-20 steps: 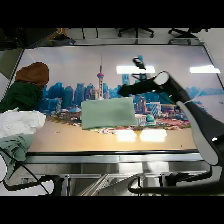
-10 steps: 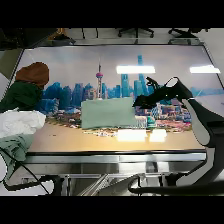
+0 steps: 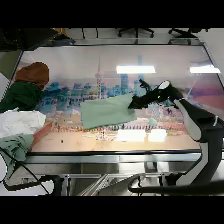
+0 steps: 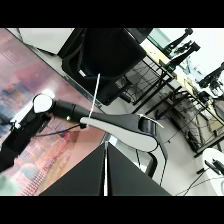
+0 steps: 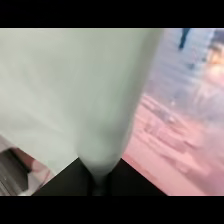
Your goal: Fold the shirts.
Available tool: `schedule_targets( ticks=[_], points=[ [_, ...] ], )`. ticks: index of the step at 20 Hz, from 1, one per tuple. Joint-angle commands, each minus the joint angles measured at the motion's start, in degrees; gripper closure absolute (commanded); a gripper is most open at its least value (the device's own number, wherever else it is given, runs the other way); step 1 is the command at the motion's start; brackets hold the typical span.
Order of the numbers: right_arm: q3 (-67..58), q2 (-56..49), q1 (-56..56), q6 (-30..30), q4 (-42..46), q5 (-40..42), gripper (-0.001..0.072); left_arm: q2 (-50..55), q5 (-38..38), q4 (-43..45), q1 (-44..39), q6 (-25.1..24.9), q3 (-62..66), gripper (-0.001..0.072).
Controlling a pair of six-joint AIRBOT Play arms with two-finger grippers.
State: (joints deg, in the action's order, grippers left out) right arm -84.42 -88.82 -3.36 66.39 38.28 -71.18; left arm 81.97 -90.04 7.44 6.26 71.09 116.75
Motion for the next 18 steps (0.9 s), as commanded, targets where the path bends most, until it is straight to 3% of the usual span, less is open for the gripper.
schedule_targets(
  ticks=[1,6,11,13,18],
  points=[
    [-1.46,4.92,7.98,1.55,0.61,0.39,0.0691,0.02,-0.04,0.02,-0.04,-0.11,0.0,0.0695],
    [-1.09,15.12,31.78,8.9,15.69,-7.34,0.0692,0.02,-0.11,0.07,-0.04,-0.15,-0.02,0.0695],
    [3.89,24.94,57.31,14.12,26.32,-10.4,0.0691,0.04,-0.46,0.04,-0.04,-1.7,-0.02,0.0695],
    [9.25,28.11,65.79,14.27,26.71,-10.97,0.0692,0.04,-1.66,0.04,-0.04,-2.45,-0.02,0.0695],
    [26.97,30.23,69.44,13.77,29.16,-8.44,0.0691,0.07,-5.16,0.11,-0.02,-3.65,-0.02,0.0695]
  ],
)
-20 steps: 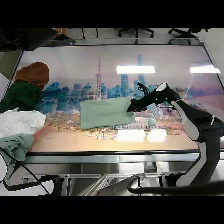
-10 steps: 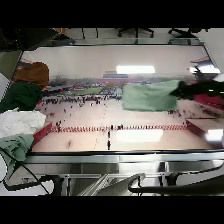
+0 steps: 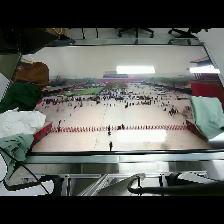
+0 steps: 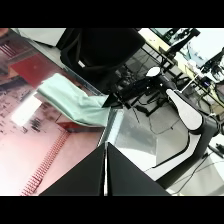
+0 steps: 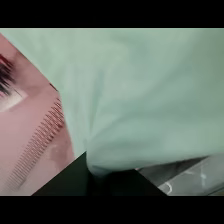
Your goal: Fold the shirts.
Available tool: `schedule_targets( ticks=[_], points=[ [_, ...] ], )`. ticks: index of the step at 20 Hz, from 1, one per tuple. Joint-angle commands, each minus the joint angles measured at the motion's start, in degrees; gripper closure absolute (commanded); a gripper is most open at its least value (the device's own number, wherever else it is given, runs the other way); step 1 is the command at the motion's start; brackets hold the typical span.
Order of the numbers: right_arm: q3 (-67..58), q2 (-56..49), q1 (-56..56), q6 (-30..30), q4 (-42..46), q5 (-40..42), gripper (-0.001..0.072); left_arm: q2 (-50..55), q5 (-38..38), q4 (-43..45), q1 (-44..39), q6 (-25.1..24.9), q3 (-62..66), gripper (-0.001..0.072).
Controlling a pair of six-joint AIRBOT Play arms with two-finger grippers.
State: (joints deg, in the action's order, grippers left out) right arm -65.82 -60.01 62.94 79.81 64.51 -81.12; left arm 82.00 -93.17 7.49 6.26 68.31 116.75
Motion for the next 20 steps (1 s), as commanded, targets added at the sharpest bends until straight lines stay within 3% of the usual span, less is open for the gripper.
schedule_targets(
  ticks=[1,5,8,11,13,20],
  points=[
    [10.67,1.42,3.15,0.39,4.63,2.89,0.0691,0.04,-2.19,0.04,-0.04,-0.85,-0.02,0.0695],
    [12.37,1.44,3.15,1.22,15.04,4.37,0.069,0.04,-2.62,0.04,-0.04,-0.85,-0.02,0.0695],
    [12.35,1.44,3.15,3.15,18.14,5.86,0.069,0.04,-2.43,0.02,-0.04,-0.85,-0.02,0.0695],
    [12.0,1.44,3.15,2.36,12.26,12.68,0.069,0.0,-2.19,0.0,-0.04,-0.94,-0.42,0.0695],
    [12.0,1.25,3.1,-1.46,6.43,17.0,0.069,-0.7,-2.12,-0.02,-0.02,-1.49,-2.56,0.0695],
    [12.02,-6.08,-0.22,-3.52,-5.62,18.51,0.069,-1.11,0.33,-0.02,-0.04,-2.54,-7.32,0.0695]
  ],
)
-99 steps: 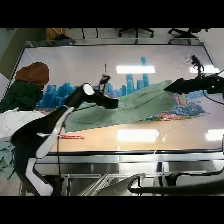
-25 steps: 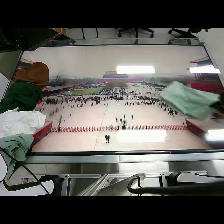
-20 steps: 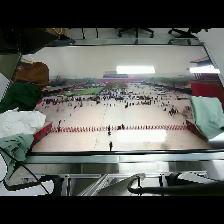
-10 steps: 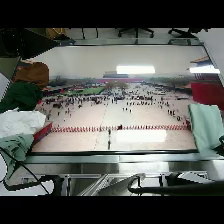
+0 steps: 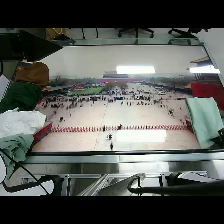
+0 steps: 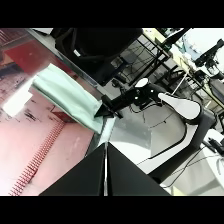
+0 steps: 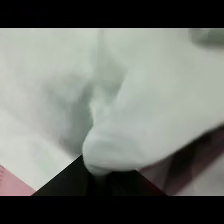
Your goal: Fold the shirts.
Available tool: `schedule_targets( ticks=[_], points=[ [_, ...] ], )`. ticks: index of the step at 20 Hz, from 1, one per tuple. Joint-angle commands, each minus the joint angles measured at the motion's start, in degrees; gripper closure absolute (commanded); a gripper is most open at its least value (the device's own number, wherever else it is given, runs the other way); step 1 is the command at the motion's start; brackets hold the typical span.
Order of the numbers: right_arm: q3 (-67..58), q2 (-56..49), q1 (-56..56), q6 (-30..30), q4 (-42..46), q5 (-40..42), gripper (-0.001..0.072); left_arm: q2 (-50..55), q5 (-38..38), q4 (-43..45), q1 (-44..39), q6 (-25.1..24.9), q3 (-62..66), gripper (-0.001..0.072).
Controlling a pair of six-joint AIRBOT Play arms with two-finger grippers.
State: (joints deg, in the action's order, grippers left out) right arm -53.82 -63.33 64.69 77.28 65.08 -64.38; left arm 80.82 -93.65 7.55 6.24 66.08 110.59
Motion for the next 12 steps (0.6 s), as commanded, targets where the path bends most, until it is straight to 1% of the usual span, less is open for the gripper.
schedule_targets(
  ticks=[1,3,4,7,8,9,10,12],
  points=[
    [0.02,-3.48,-3.32,-0.98,-7.72,3.06,0.069,0.09,0.9,0.26,0.0,-0.31,-1.16,0.0695],
    [0.0,-4.17,-5.62,-0.72,-7.82,5.01,0.069,0.09,0.92,0.31,-0.02,-0.28,-1.16,0.0695],
    [-0.04,-4.17,-5.86,0.35,-6.88,5.25,0.069,0.09,0.9,0.28,-0.02,-0.28,-1.16,0.0695],
    [-1.07,-3.08,-5.29,5.66,1.46,4.39,0.069,0.09,1.09,0.28,-0.02,-0.28,-1.16,0.0695],
    [-1.57,-2.27,-5.25,5.68,3.74,4.37,0.0675,0.09,1.16,0.26,-0.02,-0.28,-1.16,0.0695],
    [-2.12,-1.51,-5.22,5.66,4.5,4.44,0.0502,0.09,1.16,0.26,-0.02,-0.28,-1.16,0.0694],
    [-2.82,-0.79,-5.22,5.66,4.98,4.37,0.0383,0.09,1.2,0.26,-0.02,-0.28,-1.16,0.0695],
    [-4.37,1.68,-5.22,7.52,6.25,3.91,0.0384,0.07,1.51,0.24,-0.02,-0.24,-1.16,0.0694]
  ],
)
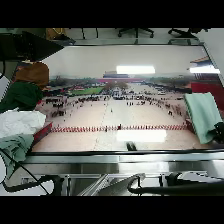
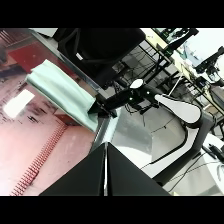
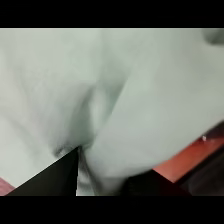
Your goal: Fold the shirts.
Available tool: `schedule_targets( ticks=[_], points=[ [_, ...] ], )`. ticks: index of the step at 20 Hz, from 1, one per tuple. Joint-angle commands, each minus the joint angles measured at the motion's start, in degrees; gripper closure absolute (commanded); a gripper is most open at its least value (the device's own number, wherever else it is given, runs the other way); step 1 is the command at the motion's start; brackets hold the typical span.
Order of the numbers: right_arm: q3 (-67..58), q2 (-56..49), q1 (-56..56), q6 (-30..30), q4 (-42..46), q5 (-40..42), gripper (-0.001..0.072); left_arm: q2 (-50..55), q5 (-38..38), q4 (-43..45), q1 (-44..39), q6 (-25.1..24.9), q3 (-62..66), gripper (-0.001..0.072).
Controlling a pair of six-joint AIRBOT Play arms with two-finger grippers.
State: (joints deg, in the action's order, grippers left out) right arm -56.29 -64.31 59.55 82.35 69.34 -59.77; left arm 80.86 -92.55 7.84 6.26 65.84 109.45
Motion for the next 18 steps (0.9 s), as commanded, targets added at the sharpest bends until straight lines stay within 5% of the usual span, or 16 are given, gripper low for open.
schedule_targets(
  ticks=[1,3,7,8,11,18],
  points=[
    [-2.99,4.31,-0.09,2.84,2.62,-1.09,0.0378,0.02,0.79,-0.04,-0.02,0.07,-0.02,0.0693],
    [-4.85,7.54,-0.09,5.07,4.0,-1.99,0.0179,0.02,1.57,-0.09,-0.02,0.2,-0.02,0.0693],
    [-5.25,15.17,-0.7,6.43,0.81,-6.34,0.0168,0.02,1.53,-0.07,-0.02,0.2,-0.02,0.0692],
    [-5.25,16.87,-1.33,6.36,-1.44,-7.5,0.0207,0.04,1.51,-0.04,-0.02,0.2,-0.02,0.0693],
    [-5.22,21.62,-6.4,1.92,-11.8,-11.72,0.0645,0.04,0.46,0.0,-0.02,0.17,-0.02,0.0694],
    [-2.34,29.9,-33.44,6.29,-14.99,-12.7,0.0689,-6.16,-1.22,11.3,-1.84,-0.96,-8.79,0.0698]
  ],
)
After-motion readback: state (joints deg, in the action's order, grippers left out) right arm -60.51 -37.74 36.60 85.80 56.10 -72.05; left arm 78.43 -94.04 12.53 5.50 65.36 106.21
